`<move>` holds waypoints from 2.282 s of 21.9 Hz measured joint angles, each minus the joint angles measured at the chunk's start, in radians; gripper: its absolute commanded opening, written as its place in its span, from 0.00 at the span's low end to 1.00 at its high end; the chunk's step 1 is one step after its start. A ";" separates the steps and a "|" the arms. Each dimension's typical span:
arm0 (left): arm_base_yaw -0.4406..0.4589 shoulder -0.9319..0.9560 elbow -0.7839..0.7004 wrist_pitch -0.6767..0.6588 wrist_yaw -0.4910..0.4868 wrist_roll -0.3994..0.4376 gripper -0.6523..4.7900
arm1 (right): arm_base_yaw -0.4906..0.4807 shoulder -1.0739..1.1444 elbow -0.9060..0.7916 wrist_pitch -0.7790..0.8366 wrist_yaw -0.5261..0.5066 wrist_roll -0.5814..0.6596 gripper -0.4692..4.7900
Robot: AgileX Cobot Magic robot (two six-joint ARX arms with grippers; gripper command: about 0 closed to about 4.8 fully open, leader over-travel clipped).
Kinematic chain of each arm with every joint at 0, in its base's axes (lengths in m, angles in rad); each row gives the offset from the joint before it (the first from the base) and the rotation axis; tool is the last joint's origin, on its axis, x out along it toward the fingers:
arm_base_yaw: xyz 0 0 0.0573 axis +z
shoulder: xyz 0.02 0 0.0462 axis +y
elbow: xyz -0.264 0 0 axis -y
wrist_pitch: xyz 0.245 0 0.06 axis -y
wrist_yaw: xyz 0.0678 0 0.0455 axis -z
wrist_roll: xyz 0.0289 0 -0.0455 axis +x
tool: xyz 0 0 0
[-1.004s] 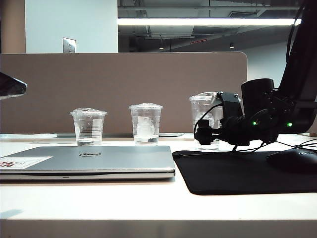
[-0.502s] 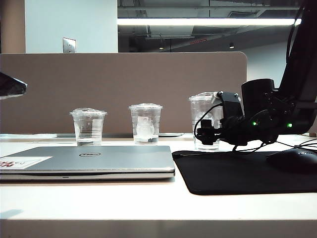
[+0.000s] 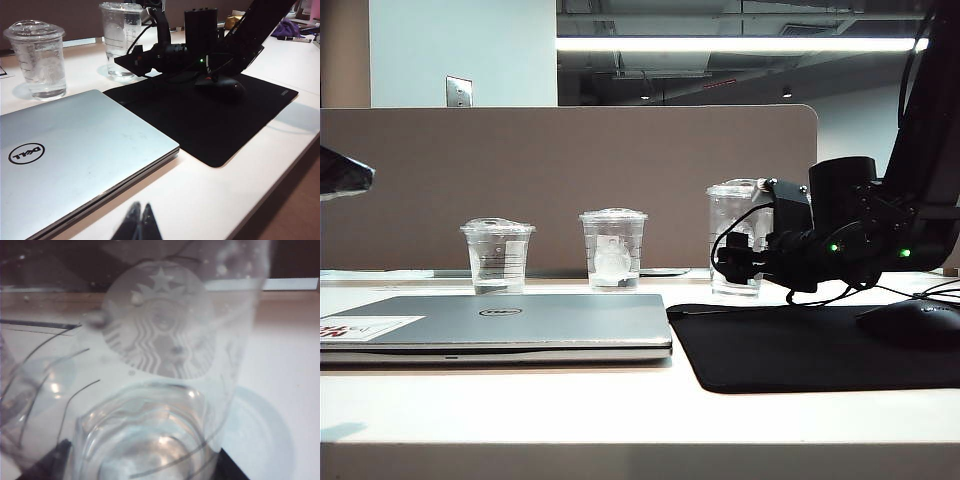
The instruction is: Pick up the coffee cup on the right and place it on the right side of the laptop.
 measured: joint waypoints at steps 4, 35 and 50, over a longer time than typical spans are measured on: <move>0.000 0.000 0.000 0.000 0.000 0.000 0.11 | 0.000 0.000 0.000 0.000 -0.033 0.031 0.78; 0.000 0.000 0.000 0.000 0.000 0.000 0.11 | 0.124 -0.471 -0.663 0.138 -0.061 -0.077 0.78; 0.000 0.000 0.000 0.000 0.000 0.000 0.11 | 0.217 -0.449 -0.683 0.138 0.060 -0.145 0.78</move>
